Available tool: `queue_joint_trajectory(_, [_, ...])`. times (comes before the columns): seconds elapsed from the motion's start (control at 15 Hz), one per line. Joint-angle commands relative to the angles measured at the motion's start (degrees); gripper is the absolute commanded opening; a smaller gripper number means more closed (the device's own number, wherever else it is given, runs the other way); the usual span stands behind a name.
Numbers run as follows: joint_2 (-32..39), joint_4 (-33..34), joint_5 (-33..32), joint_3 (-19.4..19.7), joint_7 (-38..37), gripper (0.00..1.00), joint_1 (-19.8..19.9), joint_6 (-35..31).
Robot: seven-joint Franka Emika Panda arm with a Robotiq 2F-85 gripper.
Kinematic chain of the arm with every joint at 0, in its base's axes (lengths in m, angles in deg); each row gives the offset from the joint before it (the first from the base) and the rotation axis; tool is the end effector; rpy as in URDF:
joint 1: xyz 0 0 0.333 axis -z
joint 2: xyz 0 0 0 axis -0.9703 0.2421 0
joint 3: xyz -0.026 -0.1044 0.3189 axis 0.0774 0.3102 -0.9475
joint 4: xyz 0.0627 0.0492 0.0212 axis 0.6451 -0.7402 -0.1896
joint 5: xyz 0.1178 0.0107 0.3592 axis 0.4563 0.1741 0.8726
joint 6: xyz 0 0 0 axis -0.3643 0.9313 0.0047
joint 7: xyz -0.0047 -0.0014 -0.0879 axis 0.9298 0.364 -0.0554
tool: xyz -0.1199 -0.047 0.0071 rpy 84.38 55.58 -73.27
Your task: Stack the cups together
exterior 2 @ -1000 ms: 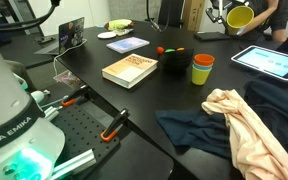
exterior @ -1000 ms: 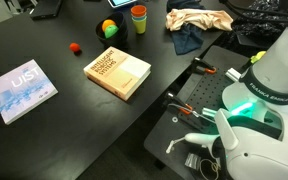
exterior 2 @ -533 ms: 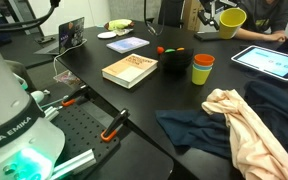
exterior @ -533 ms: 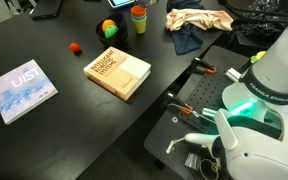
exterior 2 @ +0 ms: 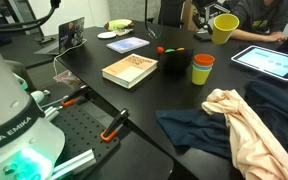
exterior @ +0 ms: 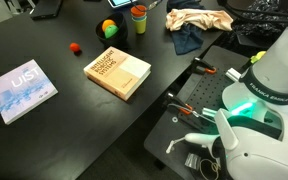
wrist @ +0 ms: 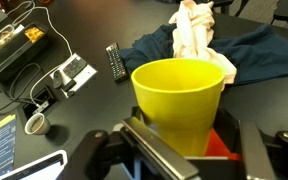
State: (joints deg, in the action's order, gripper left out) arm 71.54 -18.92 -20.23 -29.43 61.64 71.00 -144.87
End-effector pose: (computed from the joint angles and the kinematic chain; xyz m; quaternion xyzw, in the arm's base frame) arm 0.7079 -0.0911 0.2833 0.8407 0.2440 -0.3525 0.3308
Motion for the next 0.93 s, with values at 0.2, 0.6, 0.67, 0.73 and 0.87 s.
queue_joint_trajectory(0.2, [1.05,0.86,-0.76,-1.92,3.00,0.49,1.30,1.82])
queue_joint_trajectory(0.6, [0.96,-0.93,-0.69,-2.82,3.51,0.49,1.50,1.41])
queue_joint_trajectory(0.67, [0.99,-1.03,-0.53,-2.99,3.59,0.49,1.53,1.62])
queue_joint_trajectory(0.73, [0.93,-1.26,-0.40,-3.18,3.67,0.49,1.55,1.75])
queue_joint_trajectory(0.87, [0.68,-2.10,-0.24,-3.59,3.74,0.49,1.66,1.55])
